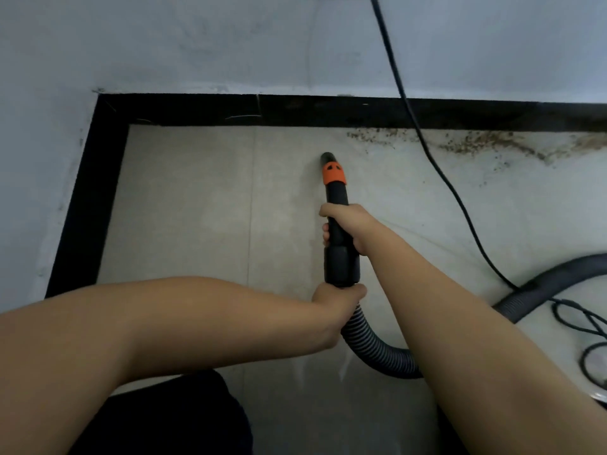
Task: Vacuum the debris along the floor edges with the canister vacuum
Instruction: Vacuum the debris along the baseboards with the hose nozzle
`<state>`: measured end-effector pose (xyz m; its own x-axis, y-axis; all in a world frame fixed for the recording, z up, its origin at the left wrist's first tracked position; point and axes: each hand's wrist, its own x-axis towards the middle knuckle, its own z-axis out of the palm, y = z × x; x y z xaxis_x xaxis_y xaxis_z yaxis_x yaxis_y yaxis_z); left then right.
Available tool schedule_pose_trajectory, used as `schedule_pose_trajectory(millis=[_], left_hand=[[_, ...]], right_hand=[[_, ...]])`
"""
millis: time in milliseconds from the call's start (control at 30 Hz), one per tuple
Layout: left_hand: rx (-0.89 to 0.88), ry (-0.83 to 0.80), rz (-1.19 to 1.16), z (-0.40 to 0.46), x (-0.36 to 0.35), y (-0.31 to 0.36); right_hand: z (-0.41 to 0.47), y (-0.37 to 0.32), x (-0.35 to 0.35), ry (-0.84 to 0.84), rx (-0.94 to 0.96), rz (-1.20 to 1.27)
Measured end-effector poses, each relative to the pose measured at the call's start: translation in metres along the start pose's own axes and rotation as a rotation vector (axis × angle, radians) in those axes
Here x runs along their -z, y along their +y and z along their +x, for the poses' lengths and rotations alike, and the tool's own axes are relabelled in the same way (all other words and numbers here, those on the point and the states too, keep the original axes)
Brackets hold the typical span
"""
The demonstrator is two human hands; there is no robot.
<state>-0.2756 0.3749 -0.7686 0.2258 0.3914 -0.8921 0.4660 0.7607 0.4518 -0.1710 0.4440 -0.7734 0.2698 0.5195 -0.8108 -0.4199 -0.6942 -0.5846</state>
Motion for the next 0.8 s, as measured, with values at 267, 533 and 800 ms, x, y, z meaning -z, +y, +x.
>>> schedule_pose_trajectory(millis=[267, 533, 800], left_hand=[[0.009, -0.058, 0.101, -0.01, -0.058, -0.021], [-0.051, -0.094, 0.162, -0.019, -0.127, -0.021], [-0.096, -0.028, 0.13, -0.033, -0.148, -0.032]], right_hand=[[-0.022, 0.026, 0.076, 0.104, 0.012, 0.115], [-0.035, 0.033, 0.154, 0.2, 0.001, 0.227], [-0.044, 0.039, 0.171, 0.133, -0.011, 0.242]])
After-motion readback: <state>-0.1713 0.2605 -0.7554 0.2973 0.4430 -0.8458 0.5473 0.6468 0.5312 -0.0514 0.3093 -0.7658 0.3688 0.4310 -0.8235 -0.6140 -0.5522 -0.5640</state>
